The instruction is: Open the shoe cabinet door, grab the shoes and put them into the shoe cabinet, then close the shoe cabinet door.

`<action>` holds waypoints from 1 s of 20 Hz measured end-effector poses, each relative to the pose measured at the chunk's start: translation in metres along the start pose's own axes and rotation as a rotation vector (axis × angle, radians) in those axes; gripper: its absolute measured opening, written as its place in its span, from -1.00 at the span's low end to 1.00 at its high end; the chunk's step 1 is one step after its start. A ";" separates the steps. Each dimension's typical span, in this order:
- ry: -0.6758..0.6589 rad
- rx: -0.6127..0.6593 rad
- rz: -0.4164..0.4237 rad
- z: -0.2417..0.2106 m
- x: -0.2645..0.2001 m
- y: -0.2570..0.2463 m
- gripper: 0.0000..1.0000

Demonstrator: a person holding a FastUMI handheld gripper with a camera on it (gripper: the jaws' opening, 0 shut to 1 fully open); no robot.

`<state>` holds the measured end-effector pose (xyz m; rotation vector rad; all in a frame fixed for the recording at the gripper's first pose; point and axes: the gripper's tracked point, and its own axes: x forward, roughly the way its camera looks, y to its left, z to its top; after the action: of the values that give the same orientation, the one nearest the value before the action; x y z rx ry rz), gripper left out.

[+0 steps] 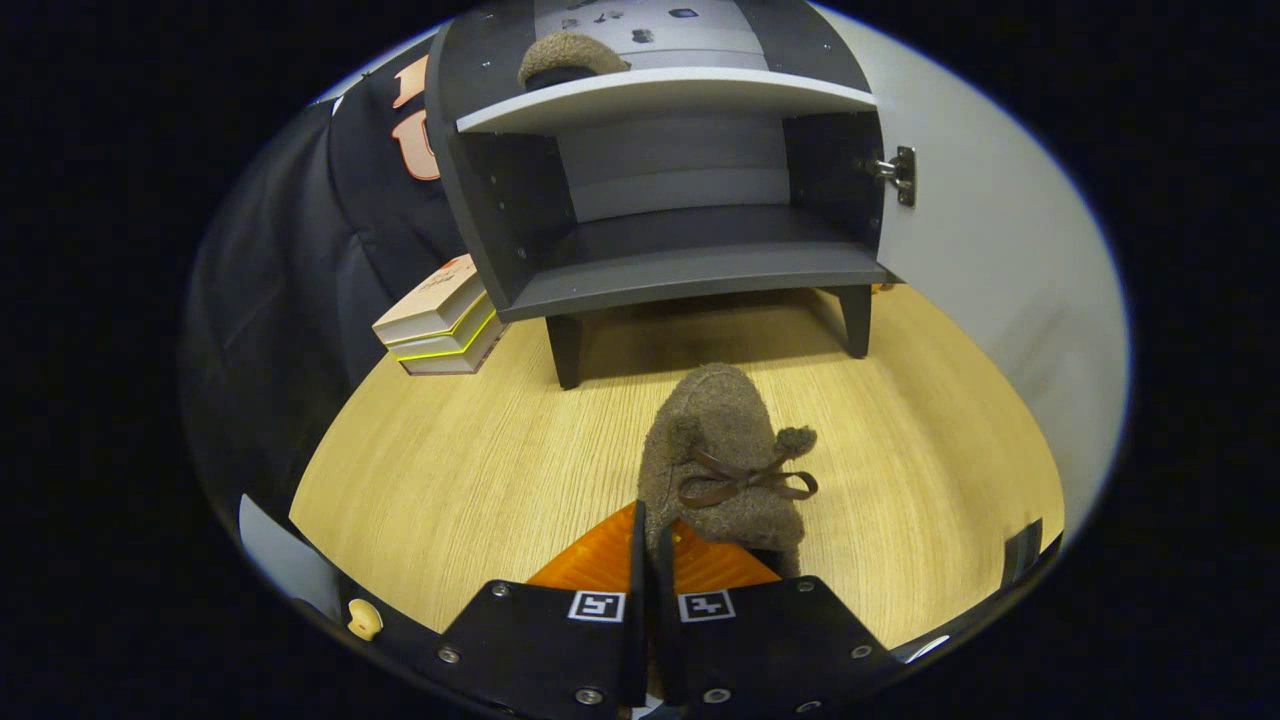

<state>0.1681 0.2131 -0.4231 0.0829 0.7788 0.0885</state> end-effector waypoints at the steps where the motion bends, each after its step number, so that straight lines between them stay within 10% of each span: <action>1: -0.015 0.005 0.000 0.007 -0.008 0.000 -0.89; 20: -0.275 -0.035 -0.012 0.177 -0.103 -0.013 -0.89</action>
<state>0.2202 0.1812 -0.2270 0.0553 0.5024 0.0771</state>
